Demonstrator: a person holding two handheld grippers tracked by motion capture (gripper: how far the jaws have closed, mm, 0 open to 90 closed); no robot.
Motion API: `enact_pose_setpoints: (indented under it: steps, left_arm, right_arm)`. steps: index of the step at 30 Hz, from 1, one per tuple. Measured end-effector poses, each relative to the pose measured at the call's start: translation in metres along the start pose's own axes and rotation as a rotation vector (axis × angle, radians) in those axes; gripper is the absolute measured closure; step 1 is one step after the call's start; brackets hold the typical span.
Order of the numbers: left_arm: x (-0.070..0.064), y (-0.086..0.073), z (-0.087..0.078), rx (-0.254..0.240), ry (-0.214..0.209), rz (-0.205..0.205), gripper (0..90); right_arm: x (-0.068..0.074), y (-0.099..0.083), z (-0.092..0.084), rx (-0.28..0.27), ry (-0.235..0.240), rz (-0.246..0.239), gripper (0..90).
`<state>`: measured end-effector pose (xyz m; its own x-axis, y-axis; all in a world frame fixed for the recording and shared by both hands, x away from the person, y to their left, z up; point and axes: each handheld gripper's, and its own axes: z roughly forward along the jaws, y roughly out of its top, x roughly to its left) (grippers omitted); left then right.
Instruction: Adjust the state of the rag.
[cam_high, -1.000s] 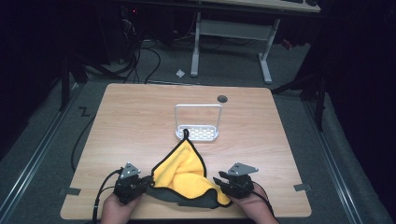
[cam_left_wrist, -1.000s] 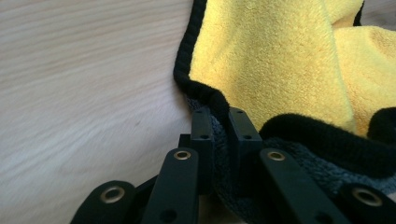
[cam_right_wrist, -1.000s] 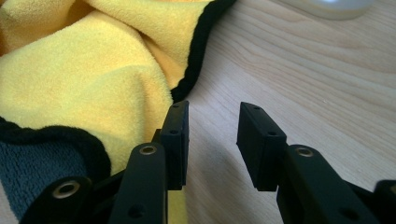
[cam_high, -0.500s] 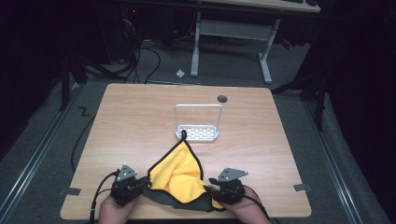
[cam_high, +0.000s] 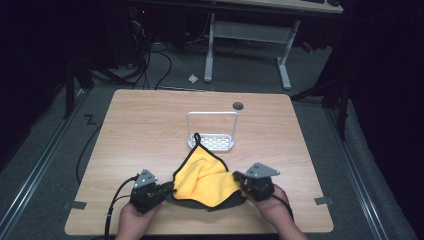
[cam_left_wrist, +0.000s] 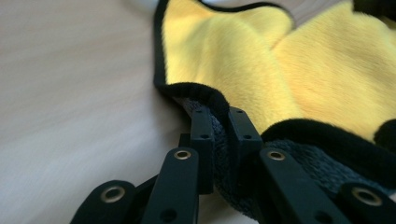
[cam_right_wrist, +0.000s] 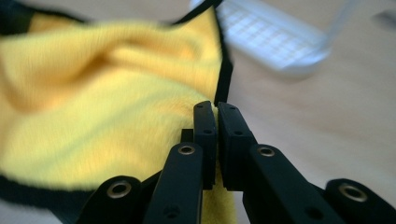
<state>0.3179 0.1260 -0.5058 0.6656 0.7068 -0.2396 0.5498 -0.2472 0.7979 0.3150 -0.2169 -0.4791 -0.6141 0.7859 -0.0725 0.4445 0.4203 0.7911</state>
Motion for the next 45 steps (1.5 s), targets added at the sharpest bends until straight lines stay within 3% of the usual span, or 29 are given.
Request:
enact_pose_setpoints:
  steps: [3, 6, 9, 11, 15, 19, 21, 23, 25, 27, 29, 33, 37, 40, 44, 45]
  left_arm:
    - [-0.008, 0.014, 0.013, -0.039, -0.026, 0.016, 82.0]
    - [-0.001, 0.012, 0.021, -0.006, 0.018, 0.032, 82.0]
    - [0.019, -0.002, 0.02, 0.035, 0.07, -0.009, 81.6]
    - [0.031, -0.008, 0.014, 0.045, 0.102, -0.04, 80.6]
    - [0.042, -0.012, 0.002, 0.069, 0.19, -0.011, 79.2]
    - [0.051, -0.02, -0.012, 0.063, 0.197, -0.055, 69.2]
    - [0.049, -0.019, -0.023, 0.025, 0.185, -0.077, 66.1]
    - [0.042, -0.012, -0.033, -0.03, 0.18, -0.073, 63.4]
    - [0.032, -0.005, -0.04, -0.075, 0.149, -0.062, 62.2]
    - [0.019, 0.0, -0.037, -0.083, 0.106, -0.042, 60.9]
    - [0.006, 0.001, -0.028, -0.055, 0.068, -0.01, 59.6]
    - [-0.012, 0.0, -0.008, -0.011, 0.001, 0.011, 54.7]
    - [-0.029, -0.002, 0.014, 0.041, -0.111, 0.037, 46.3]
    - [-0.04, -0.009, 0.028, 0.092, -0.144, 0.077, 41.7]
    - [-0.049, -0.014, 0.038, 0.138, -0.151, 0.122, 40.7]
    - [-0.05, -0.015, 0.04, 0.148, -0.143, 0.131, 43.4]
  right_arm:
    - [-0.02, 0.019, -0.013, -0.049, -0.069, 0.009, 87.0]
    - [-0.03, 0.026, -0.021, -0.066, -0.097, 0.02, 85.3]
    - [-0.029, 0.017, -0.024, -0.065, -0.049, 0.061, 80.8]
    - [-0.027, 0.009, -0.024, -0.062, -0.048, 0.065, 77.8]
    - [-0.03, -0.005, -0.024, -0.068, -0.052, 0.106, 75.7]
    - [-0.038, -0.02, -0.019, -0.034, -0.075, 0.14, 72.7]
    - [-0.04, -0.028, -0.016, -0.011, -0.078, 0.162, 72.1]
    - [-0.04, -0.035, -0.012, 0.021, -0.062, 0.174, 71.1]
    - [-0.036, -0.04, -0.009, 0.044, -0.043, 0.17, 71.2]
    - [-0.028, -0.04, -0.005, 0.058, -0.014, 0.156, 71.3]
    - [-0.014, -0.036, -0.001, 0.062, 0.019, 0.112, 71.6]
    - [0.019, -0.028, 0.011, 0.077, 0.088, 0.021, 71.5]
    - [0.038, -0.025, 0.023, 0.103, 0.123, -0.028, 71.0]
    - [0.038, -0.023, 0.022, 0.095, 0.112, -0.033, 67.8]
    - [0.022, -0.027, 0.014, 0.077, 0.056, 0.033, 60.8]
    - [0.018, -0.029, 0.014, 0.088, 0.062, 0.056, 58.8]
